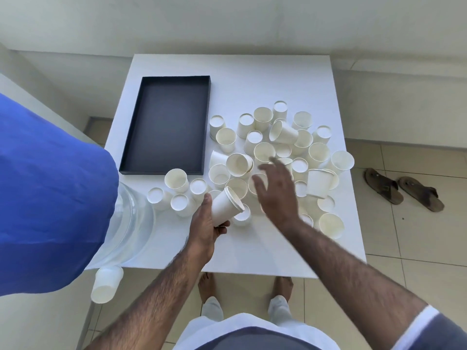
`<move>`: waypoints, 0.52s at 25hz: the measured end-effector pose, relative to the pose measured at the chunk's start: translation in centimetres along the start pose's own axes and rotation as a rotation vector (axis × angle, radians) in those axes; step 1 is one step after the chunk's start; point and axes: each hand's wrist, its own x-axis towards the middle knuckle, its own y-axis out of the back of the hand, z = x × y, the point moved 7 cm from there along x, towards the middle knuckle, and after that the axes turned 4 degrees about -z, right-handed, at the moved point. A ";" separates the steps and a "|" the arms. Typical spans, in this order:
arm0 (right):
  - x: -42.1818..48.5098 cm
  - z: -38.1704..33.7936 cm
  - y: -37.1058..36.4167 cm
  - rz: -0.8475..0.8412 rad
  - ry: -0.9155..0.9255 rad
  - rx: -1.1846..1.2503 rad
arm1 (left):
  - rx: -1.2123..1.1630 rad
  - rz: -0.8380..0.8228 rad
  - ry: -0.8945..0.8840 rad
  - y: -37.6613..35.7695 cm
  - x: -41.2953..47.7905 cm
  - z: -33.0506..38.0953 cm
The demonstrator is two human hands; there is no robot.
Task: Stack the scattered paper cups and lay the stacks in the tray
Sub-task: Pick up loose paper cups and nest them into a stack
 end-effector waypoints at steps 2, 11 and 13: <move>3.4 3.8 0.7 -0.042 -0.078 -0.354 | -0.001 0.006 0.012 0.3 -0.2 0.2; 4.9 5.8 2.7 -0.143 -0.197 -0.172 | -0.037 0.007 0.032 0.3 -0.5 -0.1; 3.1 2.7 4.1 -0.045 -0.145 0.075 | -0.045 0.001 0.030 -0.2 -0.5 0.1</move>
